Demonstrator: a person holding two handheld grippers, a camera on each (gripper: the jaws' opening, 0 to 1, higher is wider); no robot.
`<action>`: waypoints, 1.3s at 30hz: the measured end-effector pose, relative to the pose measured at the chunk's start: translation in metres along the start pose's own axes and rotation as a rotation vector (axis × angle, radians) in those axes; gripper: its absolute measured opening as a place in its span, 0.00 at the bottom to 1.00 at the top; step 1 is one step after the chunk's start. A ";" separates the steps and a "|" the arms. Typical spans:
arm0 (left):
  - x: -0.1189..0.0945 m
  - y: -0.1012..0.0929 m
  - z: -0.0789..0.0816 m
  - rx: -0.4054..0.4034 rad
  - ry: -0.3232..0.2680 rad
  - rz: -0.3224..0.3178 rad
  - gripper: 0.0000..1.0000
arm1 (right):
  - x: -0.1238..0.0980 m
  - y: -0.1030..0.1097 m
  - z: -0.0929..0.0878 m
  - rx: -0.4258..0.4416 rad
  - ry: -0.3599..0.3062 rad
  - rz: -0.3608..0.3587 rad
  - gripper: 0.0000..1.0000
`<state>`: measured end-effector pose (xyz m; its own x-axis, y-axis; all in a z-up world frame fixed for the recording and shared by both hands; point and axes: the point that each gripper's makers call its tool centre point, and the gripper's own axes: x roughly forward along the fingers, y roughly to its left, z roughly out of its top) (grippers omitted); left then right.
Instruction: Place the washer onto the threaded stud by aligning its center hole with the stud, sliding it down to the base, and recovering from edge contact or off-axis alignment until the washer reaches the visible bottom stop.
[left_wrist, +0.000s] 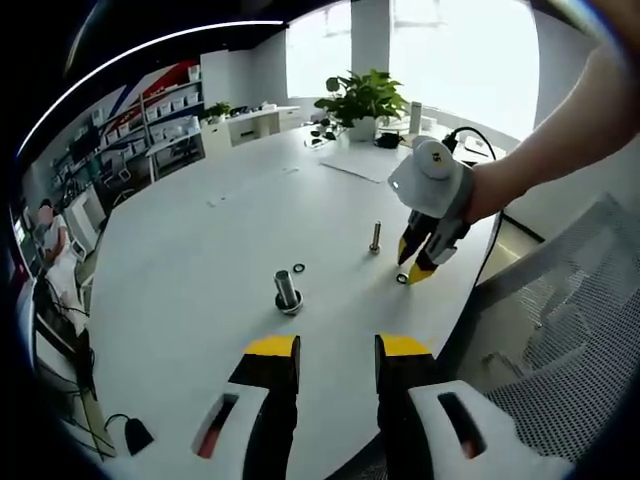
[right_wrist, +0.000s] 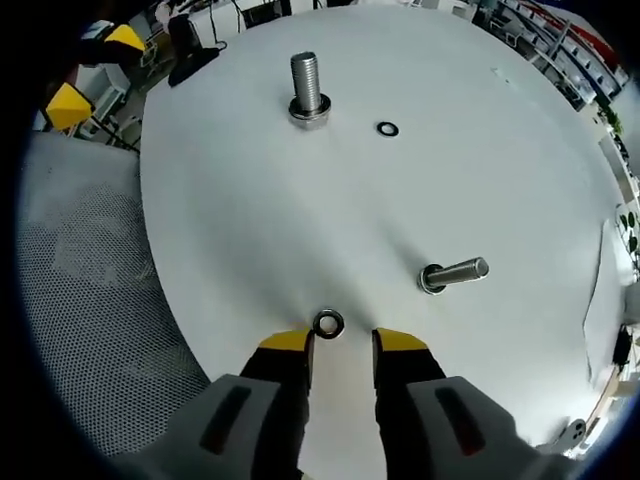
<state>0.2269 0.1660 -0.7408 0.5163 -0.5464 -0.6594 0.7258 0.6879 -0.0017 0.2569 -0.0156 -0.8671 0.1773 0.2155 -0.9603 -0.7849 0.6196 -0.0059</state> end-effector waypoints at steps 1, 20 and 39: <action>0.000 0.000 0.000 0.000 0.000 -0.001 0.28 | 0.001 0.000 0.000 -0.004 0.000 0.000 0.25; 0.001 0.000 -0.001 -0.009 0.005 -0.006 0.28 | 0.005 0.006 0.007 -0.256 0.118 0.063 0.15; 0.001 -0.001 -0.001 -0.015 0.006 -0.011 0.28 | 0.002 0.006 -0.001 -0.317 0.152 0.138 0.17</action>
<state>0.2259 0.1654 -0.7423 0.5053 -0.5512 -0.6640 0.7244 0.6891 -0.0208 0.2514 -0.0123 -0.8690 -0.0142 0.1515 -0.9884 -0.9442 0.3234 0.0631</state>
